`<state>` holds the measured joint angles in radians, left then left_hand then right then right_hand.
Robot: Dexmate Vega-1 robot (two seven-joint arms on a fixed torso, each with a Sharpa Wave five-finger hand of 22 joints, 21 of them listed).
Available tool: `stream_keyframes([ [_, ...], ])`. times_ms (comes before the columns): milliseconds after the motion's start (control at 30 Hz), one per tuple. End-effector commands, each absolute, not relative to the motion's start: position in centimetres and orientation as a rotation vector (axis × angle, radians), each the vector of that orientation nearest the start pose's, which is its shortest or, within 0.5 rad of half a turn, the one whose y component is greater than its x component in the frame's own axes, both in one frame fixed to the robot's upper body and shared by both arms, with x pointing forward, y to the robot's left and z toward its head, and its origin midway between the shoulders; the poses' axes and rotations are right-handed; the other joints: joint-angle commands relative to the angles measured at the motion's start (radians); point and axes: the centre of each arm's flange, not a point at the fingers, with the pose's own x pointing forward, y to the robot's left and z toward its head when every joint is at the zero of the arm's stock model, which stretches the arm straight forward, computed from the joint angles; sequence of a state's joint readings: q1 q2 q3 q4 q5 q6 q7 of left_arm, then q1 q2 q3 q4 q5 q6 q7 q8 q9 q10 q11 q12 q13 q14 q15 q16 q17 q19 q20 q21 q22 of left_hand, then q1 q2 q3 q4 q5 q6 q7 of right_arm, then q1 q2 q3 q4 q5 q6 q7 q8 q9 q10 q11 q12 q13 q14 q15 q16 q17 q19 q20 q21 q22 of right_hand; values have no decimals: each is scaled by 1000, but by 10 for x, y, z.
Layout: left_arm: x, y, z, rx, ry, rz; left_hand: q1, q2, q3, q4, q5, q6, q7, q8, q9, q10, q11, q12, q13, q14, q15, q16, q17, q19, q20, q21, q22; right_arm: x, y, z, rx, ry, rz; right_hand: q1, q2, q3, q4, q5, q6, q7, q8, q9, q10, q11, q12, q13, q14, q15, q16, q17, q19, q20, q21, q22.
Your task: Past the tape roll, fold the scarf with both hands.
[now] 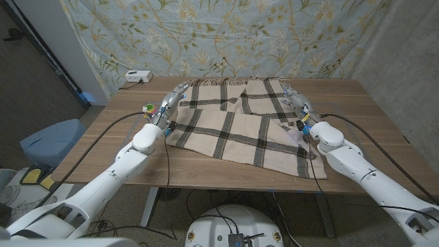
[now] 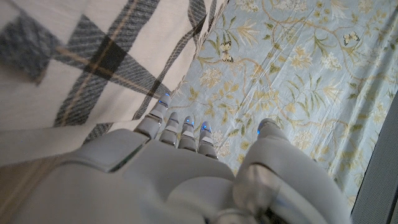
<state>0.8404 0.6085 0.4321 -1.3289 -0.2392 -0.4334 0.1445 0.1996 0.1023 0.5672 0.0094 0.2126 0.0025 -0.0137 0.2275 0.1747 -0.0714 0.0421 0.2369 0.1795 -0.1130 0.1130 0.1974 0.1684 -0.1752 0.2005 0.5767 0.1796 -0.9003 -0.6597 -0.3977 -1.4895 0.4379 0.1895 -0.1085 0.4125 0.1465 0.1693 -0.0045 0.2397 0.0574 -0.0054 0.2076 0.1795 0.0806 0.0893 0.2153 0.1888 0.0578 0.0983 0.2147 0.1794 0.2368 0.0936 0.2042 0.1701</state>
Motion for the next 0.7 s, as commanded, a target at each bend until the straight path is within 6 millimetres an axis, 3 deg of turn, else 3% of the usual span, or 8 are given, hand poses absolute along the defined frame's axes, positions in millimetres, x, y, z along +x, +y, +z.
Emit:
stream_keyframes([
  [33, 601, 290, -13, 645, -845, -50, 21, -2, 2, -14, -4, 13, -5, -1, 5, 15, -1, 5, 4, 19, 4, 2, 3, -2, 8, -3, 3, 592, -293, -16, -481, -594, 89, 23, 2, 7, -10, -5, 16, 0, 7, 6, 12, 4, 8, 1, 18, 0, 7, 5, 14, -1, 6, 6],
  [700, 556, 291, -21, 956, -869, 7, 55, 4, 8, -47, -15, 52, -6, -5, 7, 46, -19, 4, 5, 52, -6, 3, 4, 16, 10, -11, 4, 542, -280, -21, -789, -546, 52, 88, 20, 63, -53, -30, 113, -6, 21, 7, 92, -12, 16, 3, 112, -45, 23, 10, 66, -4, 15, 6],
])
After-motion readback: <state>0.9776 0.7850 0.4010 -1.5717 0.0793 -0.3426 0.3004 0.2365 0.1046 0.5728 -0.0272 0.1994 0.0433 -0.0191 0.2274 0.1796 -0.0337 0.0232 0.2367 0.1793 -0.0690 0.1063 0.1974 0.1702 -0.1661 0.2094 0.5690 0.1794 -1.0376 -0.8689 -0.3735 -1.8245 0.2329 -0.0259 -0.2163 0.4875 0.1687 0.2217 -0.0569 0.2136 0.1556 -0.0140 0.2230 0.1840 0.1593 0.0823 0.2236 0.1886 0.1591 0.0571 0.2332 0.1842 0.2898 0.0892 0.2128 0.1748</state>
